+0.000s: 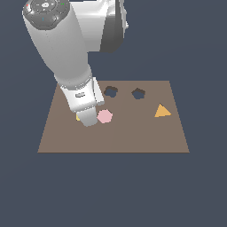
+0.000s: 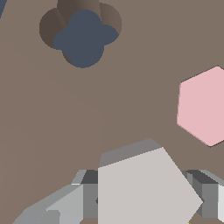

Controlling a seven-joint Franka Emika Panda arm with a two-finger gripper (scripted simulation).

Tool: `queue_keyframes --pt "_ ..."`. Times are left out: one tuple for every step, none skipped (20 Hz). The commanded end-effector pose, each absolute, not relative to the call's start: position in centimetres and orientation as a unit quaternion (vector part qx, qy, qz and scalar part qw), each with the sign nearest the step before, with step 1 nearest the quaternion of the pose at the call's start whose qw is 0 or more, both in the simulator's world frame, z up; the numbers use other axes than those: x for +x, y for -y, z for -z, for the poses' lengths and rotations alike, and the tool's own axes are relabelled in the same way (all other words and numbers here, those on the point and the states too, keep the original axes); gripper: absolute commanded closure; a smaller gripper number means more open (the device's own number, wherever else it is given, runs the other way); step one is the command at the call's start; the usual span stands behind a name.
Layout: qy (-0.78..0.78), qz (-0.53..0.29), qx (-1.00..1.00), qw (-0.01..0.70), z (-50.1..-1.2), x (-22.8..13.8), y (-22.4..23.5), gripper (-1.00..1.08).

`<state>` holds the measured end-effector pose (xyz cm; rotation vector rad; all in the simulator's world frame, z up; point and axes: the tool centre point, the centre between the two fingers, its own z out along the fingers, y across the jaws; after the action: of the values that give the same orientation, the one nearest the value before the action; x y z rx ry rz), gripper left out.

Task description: Insert a designated object into the corresponding slot on a board.

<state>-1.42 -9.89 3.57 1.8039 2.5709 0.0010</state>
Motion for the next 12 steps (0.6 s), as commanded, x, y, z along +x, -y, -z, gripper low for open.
queue_keyframes --pt "-0.855 -0.001 0.519 0.001 -3.6 -0.5 8.2 1.08" --pt "-0.868 -0.001 0.496 0.001 -3.7 -0.2 7.4 1.08" --pt "-0.881 -0.001 0.473 0.001 -3.7 0.1 6.7 1.08" --pt "-0.893 -0.001 0.449 0.001 -3.7 0.3 5.9 1.08" --pt "-0.905 -0.001 0.426 0.001 -3.7 0.5 5.2 1.08" --pt "-0.916 -0.001 0.402 0.001 -3.7 0.6 4.4 1.08" --pt "-0.926 -0.001 0.378 0.001 -3.8 0.7 3.6 1.08" --pt "-0.935 -0.001 0.353 0.001 -3.8 0.7 2.9 1.08" --pt "-0.944 -0.001 0.329 0.001 -3.8 0.7 2.1 1.08" --pt "-0.953 -0.001 0.304 0.001 -3.8 0.7 1.3 1.08" --pt "-0.96 -0.001 0.279 0.001 -3.8 0.6 0.5 1.08" --pt "-0.967 -0.001 0.254 0.001 -3.8 0.5 -0.2 1.08"
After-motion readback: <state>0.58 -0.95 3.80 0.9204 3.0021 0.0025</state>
